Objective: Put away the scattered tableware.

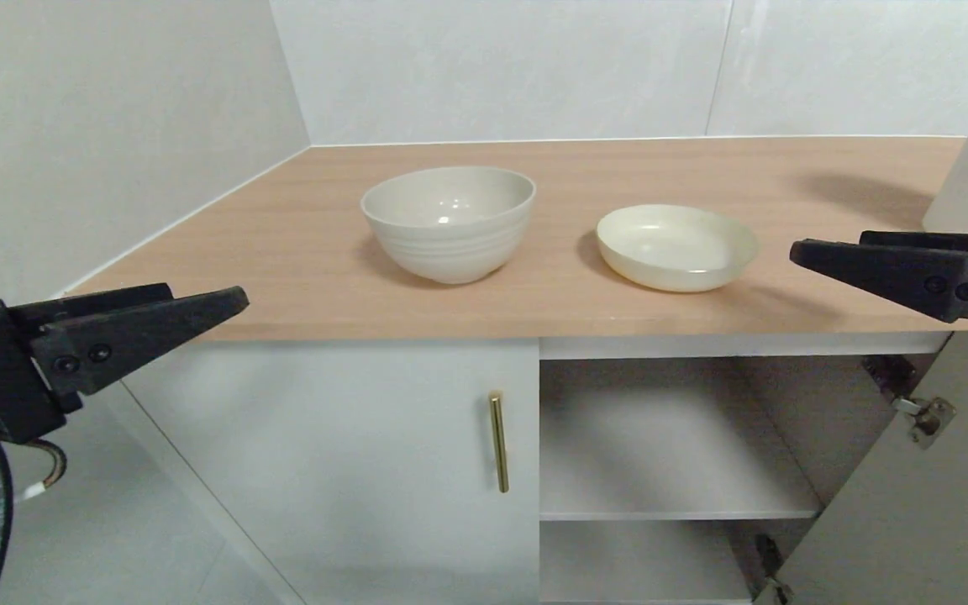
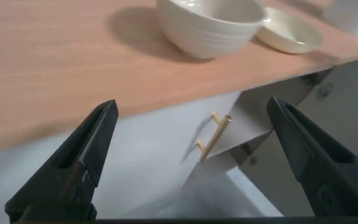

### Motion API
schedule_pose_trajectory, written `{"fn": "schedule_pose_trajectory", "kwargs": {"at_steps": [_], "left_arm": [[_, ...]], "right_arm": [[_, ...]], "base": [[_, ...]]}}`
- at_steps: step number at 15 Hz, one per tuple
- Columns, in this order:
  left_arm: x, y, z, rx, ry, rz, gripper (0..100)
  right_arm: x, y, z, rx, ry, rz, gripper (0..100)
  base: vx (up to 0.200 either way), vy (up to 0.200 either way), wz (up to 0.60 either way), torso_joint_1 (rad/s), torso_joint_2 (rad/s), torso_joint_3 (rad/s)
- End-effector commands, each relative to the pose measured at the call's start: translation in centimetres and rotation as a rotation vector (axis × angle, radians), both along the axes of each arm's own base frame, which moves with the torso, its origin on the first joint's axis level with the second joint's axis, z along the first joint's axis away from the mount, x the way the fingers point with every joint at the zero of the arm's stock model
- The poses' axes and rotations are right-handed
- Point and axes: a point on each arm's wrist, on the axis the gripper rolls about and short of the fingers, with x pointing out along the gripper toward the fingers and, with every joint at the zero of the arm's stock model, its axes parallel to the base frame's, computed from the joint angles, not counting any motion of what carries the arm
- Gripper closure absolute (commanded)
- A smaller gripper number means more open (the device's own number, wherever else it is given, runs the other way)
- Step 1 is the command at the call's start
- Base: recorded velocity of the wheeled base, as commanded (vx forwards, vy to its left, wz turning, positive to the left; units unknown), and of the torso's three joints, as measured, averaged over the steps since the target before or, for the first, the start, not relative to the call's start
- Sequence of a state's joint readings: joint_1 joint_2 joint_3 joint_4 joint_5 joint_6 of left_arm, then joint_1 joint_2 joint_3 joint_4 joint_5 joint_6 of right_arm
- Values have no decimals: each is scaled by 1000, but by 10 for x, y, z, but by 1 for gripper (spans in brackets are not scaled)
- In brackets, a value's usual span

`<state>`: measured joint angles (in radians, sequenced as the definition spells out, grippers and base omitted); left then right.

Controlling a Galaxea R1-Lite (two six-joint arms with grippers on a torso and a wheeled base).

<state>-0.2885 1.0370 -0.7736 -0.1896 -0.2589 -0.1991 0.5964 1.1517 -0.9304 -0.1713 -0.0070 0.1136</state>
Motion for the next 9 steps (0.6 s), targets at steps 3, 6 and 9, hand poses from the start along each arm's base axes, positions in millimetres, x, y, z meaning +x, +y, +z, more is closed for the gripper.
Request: {"fn": "schedule_pose_trajectory", "kwargs": {"at_steps": [3,6,9], "left_arm": [[2,-1,-1,1,6,0,0],[3,-1,-1,2,7,-2,0],[7,-2,-3,5,23,-2,0]], "right_arm": [[3,2,-1,-4,6,1,0],[4,3,-2,-6,9,1,0],[7,5,-3,-7,9,-3,0]], "base": [[0,0,0,132,-513,-303],[0,0,0,162,-471,-305],[0,0,0,178,-468,-294]]}}
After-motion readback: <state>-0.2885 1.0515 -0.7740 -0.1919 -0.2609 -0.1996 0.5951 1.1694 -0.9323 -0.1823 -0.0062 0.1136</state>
